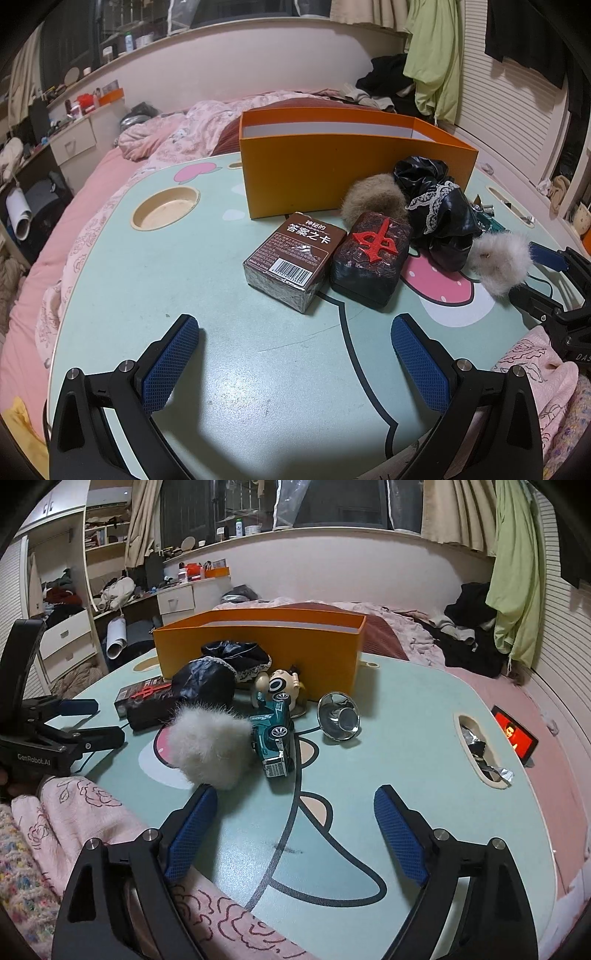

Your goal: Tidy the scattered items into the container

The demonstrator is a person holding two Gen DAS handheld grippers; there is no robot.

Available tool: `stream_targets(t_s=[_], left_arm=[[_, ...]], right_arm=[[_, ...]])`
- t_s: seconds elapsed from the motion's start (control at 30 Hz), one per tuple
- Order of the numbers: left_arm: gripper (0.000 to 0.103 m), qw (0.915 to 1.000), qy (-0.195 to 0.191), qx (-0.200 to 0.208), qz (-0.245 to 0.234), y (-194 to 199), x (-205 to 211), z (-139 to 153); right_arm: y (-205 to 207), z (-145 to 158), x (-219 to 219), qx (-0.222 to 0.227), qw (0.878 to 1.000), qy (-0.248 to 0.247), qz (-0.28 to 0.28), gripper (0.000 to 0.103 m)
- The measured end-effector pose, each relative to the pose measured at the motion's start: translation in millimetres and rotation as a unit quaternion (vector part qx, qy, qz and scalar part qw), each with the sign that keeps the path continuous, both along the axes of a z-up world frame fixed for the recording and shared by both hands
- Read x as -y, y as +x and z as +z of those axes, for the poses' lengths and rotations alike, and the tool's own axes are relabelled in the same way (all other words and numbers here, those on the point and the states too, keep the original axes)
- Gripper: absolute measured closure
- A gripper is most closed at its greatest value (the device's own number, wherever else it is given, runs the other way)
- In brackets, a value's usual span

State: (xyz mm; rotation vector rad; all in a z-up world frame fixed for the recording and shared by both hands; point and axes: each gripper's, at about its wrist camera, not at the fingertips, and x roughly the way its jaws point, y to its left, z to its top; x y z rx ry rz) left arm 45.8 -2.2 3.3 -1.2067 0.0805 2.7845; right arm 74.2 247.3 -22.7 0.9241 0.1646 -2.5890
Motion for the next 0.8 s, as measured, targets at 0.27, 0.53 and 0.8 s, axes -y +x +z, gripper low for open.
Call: stream_targets(t_s=[0.27, 0.53, 0.8], left_arm=[[0.0, 0.9998, -0.016, 0.001, -0.007, 0.0, -5.0, 16.2], [0.0, 0.9932, 0.093, 0.004, -0.07, -38.9, -31.8, 114.0], [0.017, 0.9757, 0.118, 0.169, -0.076, -154.1, -92.5, 109.9]], right_arm=[[-0.2, 0.4, 0.2, 0.0, 1.0, -0.002, 0.0, 0.016], [-0.5, 0.0, 0.6, 0.0, 1.0, -0.003, 0.001, 0.016], [4.2, 5.2, -1.0, -0.002, 1.0, -0.004, 0.002, 0.016]])
